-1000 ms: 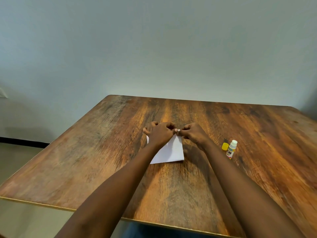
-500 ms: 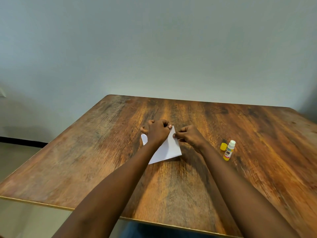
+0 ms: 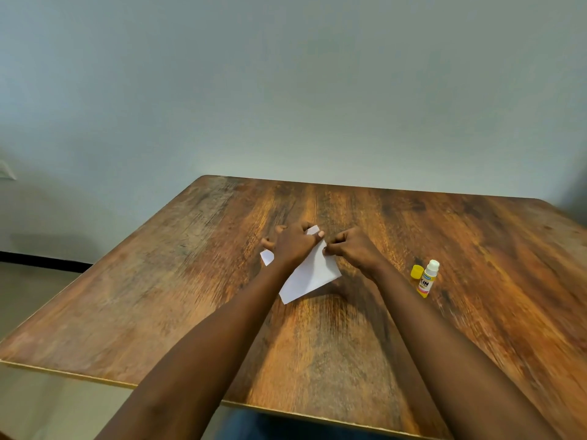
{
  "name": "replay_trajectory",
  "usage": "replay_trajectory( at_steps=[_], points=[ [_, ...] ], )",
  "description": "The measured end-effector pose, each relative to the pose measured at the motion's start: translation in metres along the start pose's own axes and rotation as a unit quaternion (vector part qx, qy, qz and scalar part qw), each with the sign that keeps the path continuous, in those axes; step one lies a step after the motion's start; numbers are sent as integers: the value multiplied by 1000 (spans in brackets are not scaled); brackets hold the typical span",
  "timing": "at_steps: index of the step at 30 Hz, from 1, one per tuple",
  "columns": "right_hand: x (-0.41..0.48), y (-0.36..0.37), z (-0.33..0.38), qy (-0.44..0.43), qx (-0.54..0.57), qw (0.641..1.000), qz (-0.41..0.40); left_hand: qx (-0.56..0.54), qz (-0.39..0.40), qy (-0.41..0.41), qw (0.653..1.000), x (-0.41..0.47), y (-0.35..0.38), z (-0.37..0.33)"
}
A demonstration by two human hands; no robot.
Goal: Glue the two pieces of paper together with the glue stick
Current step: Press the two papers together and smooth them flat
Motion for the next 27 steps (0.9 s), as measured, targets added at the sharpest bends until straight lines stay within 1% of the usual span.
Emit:
replay_trajectory(
  at_steps=[4, 8, 14, 17, 20, 22, 25, 27],
  points=[
    [-3, 2, -2, 4, 36, 999, 10, -7, -46, -10, 999, 1, -9, 4],
    [-6, 2, -8, 19, 45, 999, 20, -44, -80, -9, 996, 1, -18, 3],
    [-5, -6, -2, 10, 53, 999, 3, -56, -123, -50, 990, 1, -29, 13],
    [-3, -10, 0, 7, 42, 999, -11, -49, -127, -48, 989, -2, -32, 13],
    [-3, -10, 2, 10, 23, 999, -24, -1, -97, -14, 995, 0, -24, 7],
    [-3, -10, 2, 11, 13, 1000, -22, 55, -68, 28, 996, 3, -17, -1],
    [-2, -10, 5, 2, -2, 1000, -15, 165, -31, 103, 980, 1, -8, -18],
    [-2, -11, 8, -6, -4, 1000, -16, 197, -29, 132, 971, 0, -5, -23]
  ],
)
Point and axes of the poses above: each hand's wrist, its own x-axis towards the middle knuckle, its own y-axis out of the palm, z = x × y, the point moved 10 cm from there along x, towards the middle knuckle, and after that the axes turned 3 degrees about y, right-handed, at the moved point
